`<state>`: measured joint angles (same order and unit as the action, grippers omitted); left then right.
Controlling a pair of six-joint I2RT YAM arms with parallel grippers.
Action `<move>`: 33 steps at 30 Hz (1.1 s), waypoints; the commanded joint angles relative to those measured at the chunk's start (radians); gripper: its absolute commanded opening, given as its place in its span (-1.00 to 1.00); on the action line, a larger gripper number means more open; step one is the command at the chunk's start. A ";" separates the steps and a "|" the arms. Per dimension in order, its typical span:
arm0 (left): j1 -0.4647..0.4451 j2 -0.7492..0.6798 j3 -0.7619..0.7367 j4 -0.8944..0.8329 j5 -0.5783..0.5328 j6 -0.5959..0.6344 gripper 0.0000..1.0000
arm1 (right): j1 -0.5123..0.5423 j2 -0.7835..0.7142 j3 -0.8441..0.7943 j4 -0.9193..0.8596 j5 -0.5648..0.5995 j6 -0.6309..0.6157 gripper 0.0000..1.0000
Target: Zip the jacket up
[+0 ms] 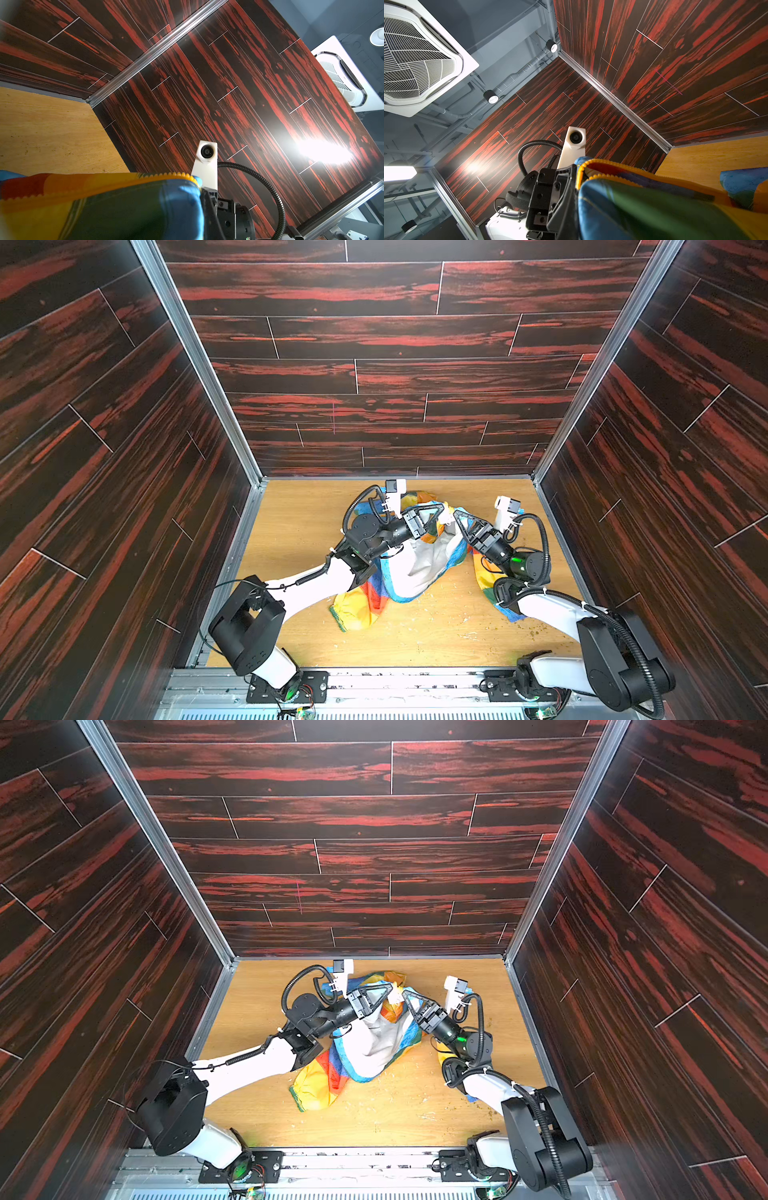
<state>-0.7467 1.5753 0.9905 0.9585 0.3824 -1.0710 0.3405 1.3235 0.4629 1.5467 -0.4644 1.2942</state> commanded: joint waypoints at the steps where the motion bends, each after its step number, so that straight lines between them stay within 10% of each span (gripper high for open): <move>1: -0.005 -0.003 0.020 0.081 -0.007 -0.015 -1.00 | -0.001 0.014 0.033 0.082 0.014 0.010 -1.00; 33: -0.022 0.012 -0.003 0.106 -0.003 -0.034 -1.00 | -0.001 0.043 0.064 0.081 0.042 0.017 -1.00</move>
<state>-0.7605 1.5967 0.9901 1.0031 0.3687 -1.0981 0.3401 1.3437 0.4911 1.5505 -0.4419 1.3014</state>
